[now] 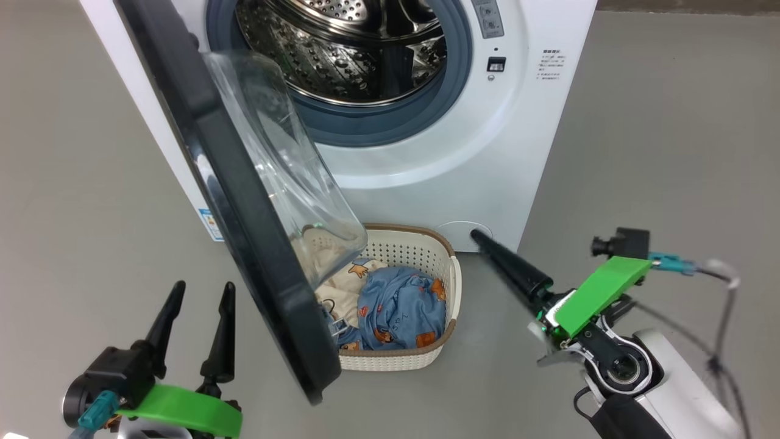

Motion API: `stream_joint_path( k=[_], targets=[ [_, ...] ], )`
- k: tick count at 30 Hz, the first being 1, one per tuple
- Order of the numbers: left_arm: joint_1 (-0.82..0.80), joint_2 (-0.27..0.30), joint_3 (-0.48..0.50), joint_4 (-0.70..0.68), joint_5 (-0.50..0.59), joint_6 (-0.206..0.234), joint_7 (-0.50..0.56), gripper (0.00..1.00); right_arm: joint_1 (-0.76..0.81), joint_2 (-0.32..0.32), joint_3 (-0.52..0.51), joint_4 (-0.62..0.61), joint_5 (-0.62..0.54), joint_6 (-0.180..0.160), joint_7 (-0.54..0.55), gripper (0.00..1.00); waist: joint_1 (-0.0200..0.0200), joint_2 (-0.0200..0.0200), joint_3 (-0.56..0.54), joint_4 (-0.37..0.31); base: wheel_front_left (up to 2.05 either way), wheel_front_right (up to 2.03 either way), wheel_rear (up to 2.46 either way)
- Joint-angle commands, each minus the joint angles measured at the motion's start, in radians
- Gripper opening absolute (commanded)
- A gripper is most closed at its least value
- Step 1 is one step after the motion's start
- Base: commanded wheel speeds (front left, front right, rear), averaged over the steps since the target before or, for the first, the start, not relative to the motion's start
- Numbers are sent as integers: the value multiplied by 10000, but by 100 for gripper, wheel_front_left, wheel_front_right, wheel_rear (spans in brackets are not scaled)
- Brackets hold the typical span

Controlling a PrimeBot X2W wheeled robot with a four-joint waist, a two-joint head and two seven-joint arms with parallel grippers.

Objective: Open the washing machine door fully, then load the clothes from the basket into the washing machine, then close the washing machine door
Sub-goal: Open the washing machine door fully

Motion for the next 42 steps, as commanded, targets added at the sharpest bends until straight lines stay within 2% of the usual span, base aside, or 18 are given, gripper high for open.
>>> stream_joint_path(
  k=[1, 7, 12, 16, 21, 28, 33, 42],
  targets=[
    [-175, 176, 375, -276, 12, -15, -63, 100, -112, -58, 157, -392, -647, 19, -529, 100, 0, -1, 10, -14, 0, 0, 0],
    [-186, 157, 403, -243, 5, -15, -63, 100, -174, -447, 519, -493, -2842, 19, -2816, 100, 0, -1, -21, -2, 0, 0, 0],
    [-117, 126, 514, -231, -4, -15, -63, 100, -336, -863, 1074, -39, -4860, 19, -4673, 100, 0, -1, -96, -36, 0, 0, 0],
    [-2, 103, 539, -233, 21, -15, -63, 100, -379, -1015, 1228, 554, -6397, 19, -5524, 100, 0, -1, -215, -85, 0, 0, 0],
    [152, 88, 638, -298, 65, -15, -63, 100, -146, -790, 815, 968, -8267, 19, -5734, 100, 0, -1, -327, -180, 0, 0, 0],
    [335, 13, 795, -384, 114, -15, -63, 100, 1008, -127, -1013, -101, -11093, 19, -5747, 100, 0, -1, -461, -277, 0, 0, 0],
    [427, 0, 808, -395, 169, -15, -63, 100, 1841, 205, -1515, -720, -12012, 19, -5748, 100, 0, -1, -510, -324, 0, 0, 0],
    [731, -29, 943, -510, 182, -15, -63, 100, 3211, 573, -2557, -1512, -12904, 19, -5749, 100, 0, -1, -464, -429, 0, 0, 0]
  ],
)
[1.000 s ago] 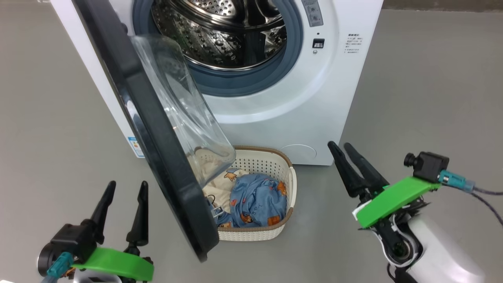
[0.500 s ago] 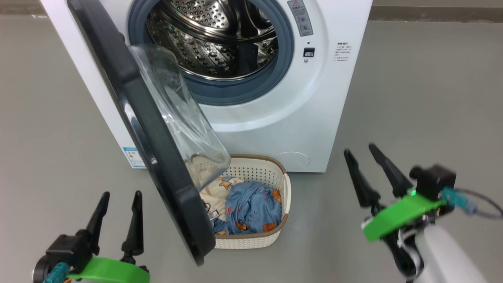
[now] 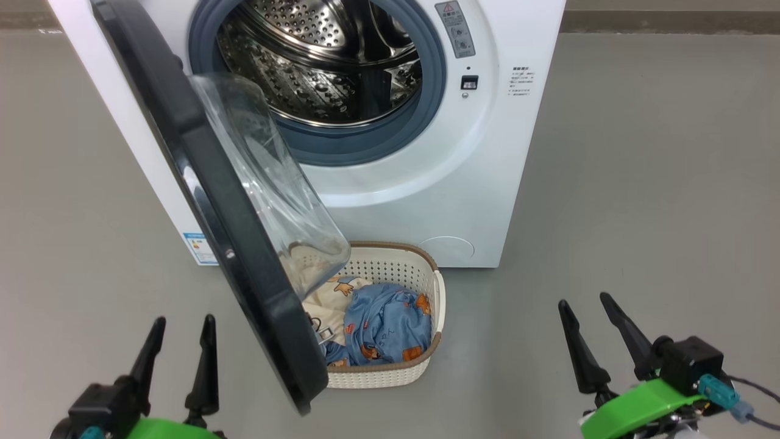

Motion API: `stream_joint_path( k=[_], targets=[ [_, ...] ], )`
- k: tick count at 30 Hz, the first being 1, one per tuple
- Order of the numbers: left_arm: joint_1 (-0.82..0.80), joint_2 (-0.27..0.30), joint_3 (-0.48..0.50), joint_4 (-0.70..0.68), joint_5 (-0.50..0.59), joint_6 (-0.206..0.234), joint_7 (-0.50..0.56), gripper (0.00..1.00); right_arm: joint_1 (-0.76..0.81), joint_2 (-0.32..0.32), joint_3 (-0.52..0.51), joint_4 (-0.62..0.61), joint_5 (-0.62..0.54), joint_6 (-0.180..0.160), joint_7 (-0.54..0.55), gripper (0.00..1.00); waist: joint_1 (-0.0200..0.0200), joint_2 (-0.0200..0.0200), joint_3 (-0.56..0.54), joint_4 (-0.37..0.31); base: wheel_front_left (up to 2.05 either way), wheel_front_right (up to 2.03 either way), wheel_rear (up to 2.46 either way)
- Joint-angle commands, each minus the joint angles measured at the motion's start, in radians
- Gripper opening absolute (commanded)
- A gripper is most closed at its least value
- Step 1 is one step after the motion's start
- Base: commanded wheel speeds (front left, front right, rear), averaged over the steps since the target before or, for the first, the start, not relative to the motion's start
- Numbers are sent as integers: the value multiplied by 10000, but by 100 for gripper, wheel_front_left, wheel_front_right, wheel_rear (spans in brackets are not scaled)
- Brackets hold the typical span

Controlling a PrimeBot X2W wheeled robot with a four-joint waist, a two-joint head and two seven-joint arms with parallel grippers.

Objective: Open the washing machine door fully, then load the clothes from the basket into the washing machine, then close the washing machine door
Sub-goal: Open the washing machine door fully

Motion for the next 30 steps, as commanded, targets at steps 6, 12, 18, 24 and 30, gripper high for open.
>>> stream_joint_path(
  k=[6, 12, 18, 24, 30],
  targets=[
    [166, 74, 405, -372, 140, -15, -63, 100, 413, 77, -123, -642, -811, 17, -119, 100, 0, 0, -7, 0, 0, 0, 0],
    [307, -14, 510, -446, 106, -15, -63, 100, 775, 253, -517, -902, -1285, 17, -120, 100, 0, 0, -15, 8, 0, 0, 0],
    [269, -77, 535, -481, 120, -15, -63, 100, 813, 366, -580, -937, -1490, 17, -120, 100, 0, 0, 31, -31, 0, 0, 0],
    [220, -109, 530, -456, 120, -15, -63, 100, 843, 421, -632, -1108, -1652, 17, -120, 100, 0, 0, 24, -36, 0, 0, 0],
    [193, -134, 558, -425, 116, -15, -63, 100, 874, 471, -691, -1172, -1714, 17, -120, 100, 0, 0, 50, -41, 0, 0, 0]
  ],
)
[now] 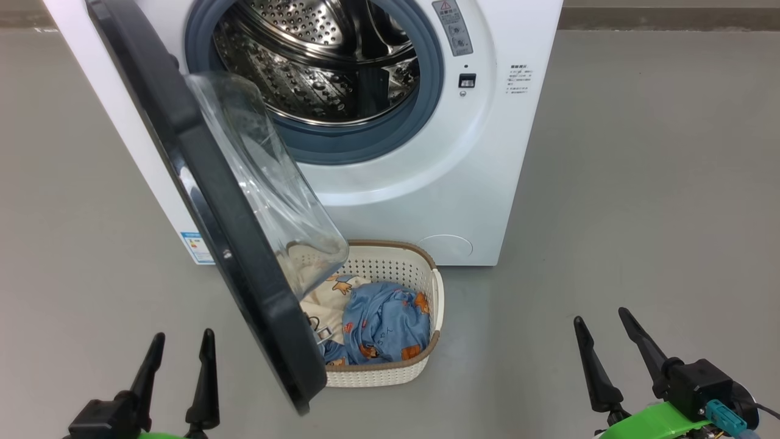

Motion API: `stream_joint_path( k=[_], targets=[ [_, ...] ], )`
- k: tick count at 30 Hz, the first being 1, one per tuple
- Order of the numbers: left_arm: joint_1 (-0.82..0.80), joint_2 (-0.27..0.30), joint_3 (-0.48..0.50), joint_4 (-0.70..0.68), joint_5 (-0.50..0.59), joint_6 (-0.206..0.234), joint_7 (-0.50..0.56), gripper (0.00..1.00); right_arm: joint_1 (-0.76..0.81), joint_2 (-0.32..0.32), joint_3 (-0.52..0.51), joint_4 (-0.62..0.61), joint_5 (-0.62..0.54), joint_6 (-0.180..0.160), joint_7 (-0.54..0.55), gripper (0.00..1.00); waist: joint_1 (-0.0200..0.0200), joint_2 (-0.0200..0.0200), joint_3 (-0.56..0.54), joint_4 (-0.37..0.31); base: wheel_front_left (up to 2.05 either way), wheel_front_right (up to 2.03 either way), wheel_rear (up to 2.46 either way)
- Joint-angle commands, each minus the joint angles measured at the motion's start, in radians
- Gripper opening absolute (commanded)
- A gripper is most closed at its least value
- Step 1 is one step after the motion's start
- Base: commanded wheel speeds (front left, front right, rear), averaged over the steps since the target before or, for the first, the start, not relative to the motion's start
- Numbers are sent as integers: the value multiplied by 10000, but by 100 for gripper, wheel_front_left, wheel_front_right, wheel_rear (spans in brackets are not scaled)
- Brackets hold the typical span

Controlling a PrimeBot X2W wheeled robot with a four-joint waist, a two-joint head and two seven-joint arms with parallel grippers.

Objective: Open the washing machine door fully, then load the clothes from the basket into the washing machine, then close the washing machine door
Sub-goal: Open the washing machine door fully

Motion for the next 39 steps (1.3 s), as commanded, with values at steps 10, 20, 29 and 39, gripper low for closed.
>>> stream_joint_path(
  k=[10, 20, 29, 39],
  targets=[
    [-287, 66, 409, -261, 52, -15, -63, 100, -35, 21, 219, -215, -230, 17, -120, 100, 0, -1, 62, -37, 0, 0, 0],
    [-289, 52, 405, -295, 210, -15, -63, 100, -55, 2, 276, -102, -291, 17, -120, 100, 0, -1, 50, -45, 0, 0, 0],
    [-181, 41, 347, -274, 232, -15, -63, 100, -26, 5, 196, -180, -343, 17, -120, 100, 0, -1, -38, -14, 0, 0, 0],
    [-87, 52, 271, -194, 153, -15, -63, 100, 12, 65, -47, -148, -437, 17, -120, 100, 0, -1, -147, -14, 0, 0, 0]
  ],
)
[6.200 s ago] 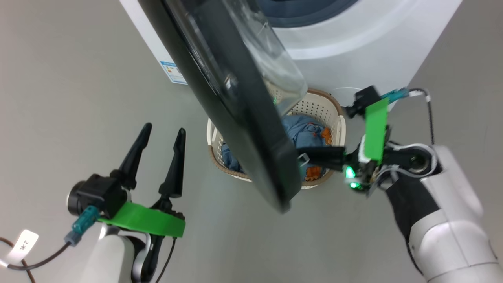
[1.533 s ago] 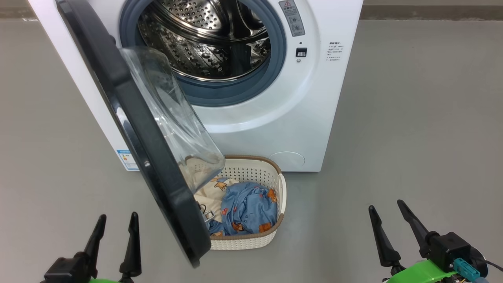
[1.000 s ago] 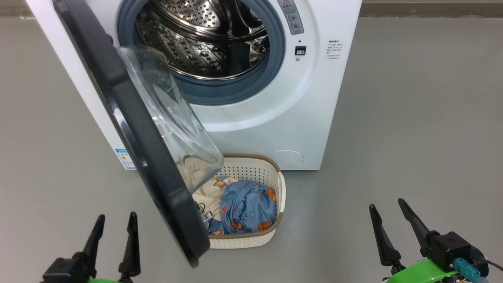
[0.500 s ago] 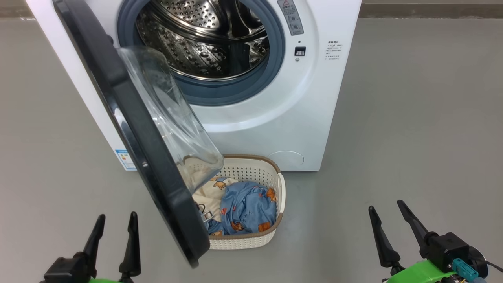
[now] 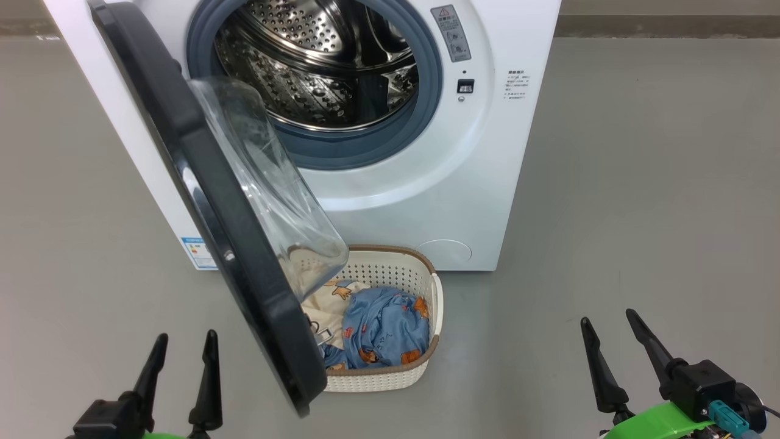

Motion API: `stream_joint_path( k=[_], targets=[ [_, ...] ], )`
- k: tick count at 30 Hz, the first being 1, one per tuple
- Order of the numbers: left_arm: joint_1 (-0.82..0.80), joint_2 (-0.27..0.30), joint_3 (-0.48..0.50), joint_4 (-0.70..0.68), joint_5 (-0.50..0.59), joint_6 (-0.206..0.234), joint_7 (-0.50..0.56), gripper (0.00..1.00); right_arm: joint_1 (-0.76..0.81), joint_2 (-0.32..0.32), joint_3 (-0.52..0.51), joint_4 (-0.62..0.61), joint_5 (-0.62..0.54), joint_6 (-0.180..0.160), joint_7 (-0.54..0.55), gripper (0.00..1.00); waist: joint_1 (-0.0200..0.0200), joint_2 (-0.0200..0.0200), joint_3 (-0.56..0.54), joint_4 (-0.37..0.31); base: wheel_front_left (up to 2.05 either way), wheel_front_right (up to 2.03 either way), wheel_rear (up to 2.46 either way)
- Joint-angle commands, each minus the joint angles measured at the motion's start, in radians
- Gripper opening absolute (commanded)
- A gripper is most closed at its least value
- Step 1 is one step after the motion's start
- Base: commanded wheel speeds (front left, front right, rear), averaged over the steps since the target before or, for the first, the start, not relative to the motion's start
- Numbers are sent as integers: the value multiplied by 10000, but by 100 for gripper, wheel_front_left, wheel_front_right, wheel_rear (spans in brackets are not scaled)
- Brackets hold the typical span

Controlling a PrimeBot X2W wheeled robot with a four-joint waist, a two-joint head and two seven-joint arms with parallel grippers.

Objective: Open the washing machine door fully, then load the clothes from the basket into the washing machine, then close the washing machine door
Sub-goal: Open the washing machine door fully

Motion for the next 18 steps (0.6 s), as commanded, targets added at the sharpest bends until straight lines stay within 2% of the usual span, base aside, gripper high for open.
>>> stream_joint_path(
  k=[1, 10, 11, 12, 18],
  targets=[
    [-87, 95, 287, -198, 45, -15, -63, 100, 8, 12, 205, -202, -93, 17, -120, 100, 0, 0, -10, 2, 0, 0, 0],
    [-71, 146, 228, -202, 39, -15, -63, 100, -4, 50, 177, -118, -93, 17, -120, 100, 0, 0, -28, 13, 0, 0, 0],
    [-65, 146, 222, -203, 32, -15, -63, 30, -8, 53, 172, -102, -86, 17, -120, 100, 0, 0, -27, 9, 0, 0, 0],
    [-57, 145, 201, -198, 1, -15, -63, 0, -13, 56, 168, -92, -82, 17, -120, 100, 0, 0, -24, 6, 0, 0, 0],
    [-51, 142, 164, -165, -104, -15, -63, 0, -16, 70, 152, -69, -71, 17, -120, 100, 0, 0, 2, -7, 0, 0, 0]
  ],
)
